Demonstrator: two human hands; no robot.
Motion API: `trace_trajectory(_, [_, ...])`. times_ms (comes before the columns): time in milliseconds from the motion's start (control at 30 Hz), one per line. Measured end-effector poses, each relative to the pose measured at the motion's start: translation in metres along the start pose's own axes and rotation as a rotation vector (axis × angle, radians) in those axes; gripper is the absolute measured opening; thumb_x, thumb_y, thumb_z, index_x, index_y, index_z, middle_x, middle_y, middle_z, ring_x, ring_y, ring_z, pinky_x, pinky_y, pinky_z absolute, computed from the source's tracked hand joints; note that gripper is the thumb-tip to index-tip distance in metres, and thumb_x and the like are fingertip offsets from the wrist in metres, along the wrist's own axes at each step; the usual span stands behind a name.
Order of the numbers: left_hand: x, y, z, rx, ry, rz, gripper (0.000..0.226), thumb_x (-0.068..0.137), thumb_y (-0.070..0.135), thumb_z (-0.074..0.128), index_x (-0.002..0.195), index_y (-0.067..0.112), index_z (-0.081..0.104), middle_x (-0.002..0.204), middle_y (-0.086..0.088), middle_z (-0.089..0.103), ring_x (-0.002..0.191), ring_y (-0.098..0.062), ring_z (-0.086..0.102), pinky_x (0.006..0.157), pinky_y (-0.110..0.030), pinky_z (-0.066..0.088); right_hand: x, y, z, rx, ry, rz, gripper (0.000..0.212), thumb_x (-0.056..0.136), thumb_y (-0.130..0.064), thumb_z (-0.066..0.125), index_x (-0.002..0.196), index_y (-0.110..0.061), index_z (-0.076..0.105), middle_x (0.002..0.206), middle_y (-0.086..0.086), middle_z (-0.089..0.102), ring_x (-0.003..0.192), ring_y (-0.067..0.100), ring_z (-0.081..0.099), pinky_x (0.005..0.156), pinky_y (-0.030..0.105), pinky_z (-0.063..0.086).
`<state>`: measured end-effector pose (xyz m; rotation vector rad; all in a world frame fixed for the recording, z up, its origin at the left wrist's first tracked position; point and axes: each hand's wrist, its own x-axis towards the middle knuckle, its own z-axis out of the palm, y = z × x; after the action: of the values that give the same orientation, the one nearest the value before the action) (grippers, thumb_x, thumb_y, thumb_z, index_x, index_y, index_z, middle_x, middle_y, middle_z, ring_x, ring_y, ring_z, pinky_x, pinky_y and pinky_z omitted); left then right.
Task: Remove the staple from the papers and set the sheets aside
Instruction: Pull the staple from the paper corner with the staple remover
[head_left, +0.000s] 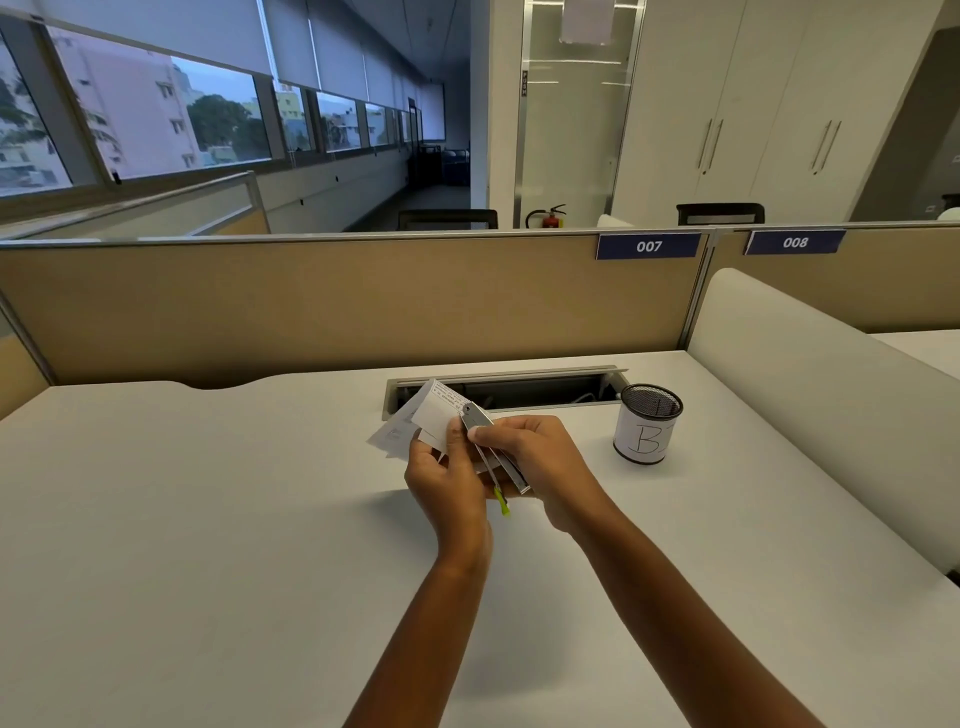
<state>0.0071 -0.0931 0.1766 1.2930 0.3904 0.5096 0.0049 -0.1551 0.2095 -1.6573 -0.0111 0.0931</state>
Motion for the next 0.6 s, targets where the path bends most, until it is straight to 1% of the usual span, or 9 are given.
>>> trace_trajectory(100, [0.002, -0.002, 0.002, 0.021, 0.014, 0.015, 0.032, 0.087, 0.019, 0.05, 0.117, 0.006, 0.049, 0.122, -0.019, 0.057, 0.103, -0.034, 0.059, 0.083, -0.04, 0.051, 0.0, 0.006, 0.007, -0.014, 0.058, -0.016, 0.025, 0.089, -0.023, 0.055, 0.088, 0.0, 0.066, 0.068, -0.004, 0.06, 0.061, 0.008, 0.058, 0.049, 0.012, 0.049])
trace_trajectory(167, [0.002, -0.002, 0.001, 0.043, 0.011, 0.037, 0.033, 0.087, 0.018, 0.05, 0.118, 0.005, 0.049, 0.123, -0.019, 0.056, 0.105, -0.035, 0.059, 0.084, -0.039, 0.051, 0.0, 0.01, 0.01, -0.002, 0.09, -0.035, 0.023, 0.09, -0.023, 0.054, 0.084, -0.004, 0.065, 0.068, -0.007, 0.059, 0.061, 0.007, 0.058, 0.046, 0.007, 0.047])
trace_trajectory(233, [0.003, -0.003, 0.001, 0.056, 0.011, 0.049, 0.033, 0.087, 0.017, 0.05, 0.118, 0.005, 0.049, 0.123, -0.019, 0.057, 0.106, -0.035, 0.059, 0.085, -0.04, 0.05, 0.0, 0.012, 0.012, 0.017, 0.112, -0.055, 0.019, 0.09, -0.023, 0.054, 0.08, -0.008, 0.062, 0.069, -0.005, 0.06, 0.061, 0.007, 0.058, 0.045, 0.005, 0.047])
trace_trajectory(300, [0.003, -0.003, 0.001, 0.059, 0.008, 0.061, 0.034, 0.087, 0.016, 0.051, 0.119, 0.005, 0.049, 0.123, -0.019, 0.057, 0.105, -0.034, 0.059, 0.085, -0.038, 0.05, 0.0, 0.014, 0.013, 0.033, 0.135, -0.066, 0.019, 0.09, -0.023, 0.054, 0.079, -0.009, 0.062, 0.073, -0.002, 0.061, 0.062, 0.008, 0.058, 0.049, 0.007, 0.048])
trace_trajectory(367, [0.003, -0.003, 0.002, 0.057, 0.008, 0.079, 0.035, 0.086, 0.016, 0.052, 0.119, 0.004, 0.049, 0.12, -0.018, 0.058, 0.103, -0.032, 0.06, 0.079, -0.03, 0.049, -0.001, 0.016, 0.014, 0.06, 0.157, -0.074, 0.019, 0.09, -0.022, 0.054, 0.076, -0.011, 0.061, 0.073, -0.002, 0.062, 0.062, 0.008, 0.059, 0.049, 0.007, 0.049])
trace_trajectory(400, [0.003, -0.003, 0.002, 0.05, 0.006, 0.083, 0.034, 0.086, 0.016, 0.052, 0.118, 0.004, 0.049, 0.119, -0.017, 0.059, 0.101, -0.03, 0.06, 0.077, -0.029, 0.048, -0.001, 0.016, 0.014, 0.075, 0.166, -0.075, 0.019, 0.09, -0.022, 0.054, 0.075, -0.011, 0.061, 0.072, -0.002, 0.062, 0.062, 0.009, 0.059, 0.048, 0.007, 0.049])
trace_trajectory(500, [0.001, -0.004, 0.002, 0.034, 0.003, 0.063, 0.034, 0.085, 0.017, 0.053, 0.117, 0.005, 0.05, 0.116, -0.017, 0.059, 0.094, -0.023, 0.058, 0.082, -0.034, 0.049, 0.0, 0.018, 0.014, 0.109, 0.176, -0.067, 0.02, 0.09, -0.023, 0.053, 0.079, -0.01, 0.061, 0.076, 0.002, 0.063, 0.064, 0.01, 0.06, 0.053, 0.013, 0.05])
trace_trajectory(600, [0.002, -0.005, 0.001, 0.004, -0.006, 0.032, 0.033, 0.085, 0.019, 0.053, 0.115, 0.005, 0.051, 0.115, -0.017, 0.06, 0.097, -0.028, 0.06, 0.082, -0.038, 0.051, 0.0, 0.017, 0.011, 0.105, 0.137, -0.053, 0.02, 0.091, -0.023, 0.052, 0.081, -0.009, 0.062, 0.074, 0.001, 0.062, 0.065, 0.01, 0.06, 0.055, 0.013, 0.051])
